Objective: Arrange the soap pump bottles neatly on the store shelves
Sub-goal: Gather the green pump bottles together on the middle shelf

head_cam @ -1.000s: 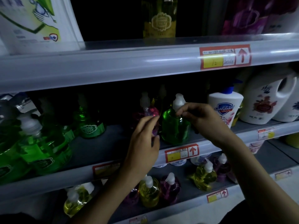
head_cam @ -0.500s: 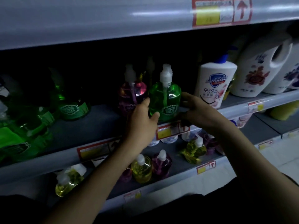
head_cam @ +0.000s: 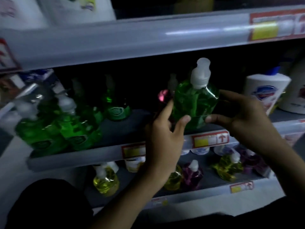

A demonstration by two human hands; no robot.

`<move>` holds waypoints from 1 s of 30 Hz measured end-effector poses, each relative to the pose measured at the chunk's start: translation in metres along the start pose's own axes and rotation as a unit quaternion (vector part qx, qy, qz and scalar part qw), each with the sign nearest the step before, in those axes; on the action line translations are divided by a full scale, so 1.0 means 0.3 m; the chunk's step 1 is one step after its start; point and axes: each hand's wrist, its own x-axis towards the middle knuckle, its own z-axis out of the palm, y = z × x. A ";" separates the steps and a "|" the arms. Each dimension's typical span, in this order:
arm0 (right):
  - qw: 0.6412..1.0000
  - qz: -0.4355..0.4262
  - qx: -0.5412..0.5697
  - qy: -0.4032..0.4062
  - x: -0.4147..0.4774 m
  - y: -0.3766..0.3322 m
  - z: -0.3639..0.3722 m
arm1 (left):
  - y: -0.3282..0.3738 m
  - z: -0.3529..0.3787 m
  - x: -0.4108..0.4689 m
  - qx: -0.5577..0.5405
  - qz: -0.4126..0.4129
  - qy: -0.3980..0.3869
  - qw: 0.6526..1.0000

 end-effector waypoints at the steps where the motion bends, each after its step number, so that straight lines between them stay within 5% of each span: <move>1: 1.000 -0.014 -0.009 -0.001 0.005 -0.024 0.031 | -0.010 -0.034 -0.017 0.006 -0.005 0.014 1.000; 11: 0.992 -0.096 0.014 -0.086 0.079 -0.133 0.403 | -0.156 -0.296 -0.088 0.112 -0.081 0.137 0.981; 23: 0.984 -0.055 -0.021 -0.168 0.130 -0.090 0.576 | -0.170 -0.394 -0.034 0.275 -0.197 -0.023 0.941; 30: 0.985 -0.065 -0.034 -0.155 0.147 -0.115 0.556 | -0.103 -0.615 0.027 0.395 -0.048 0.097 0.912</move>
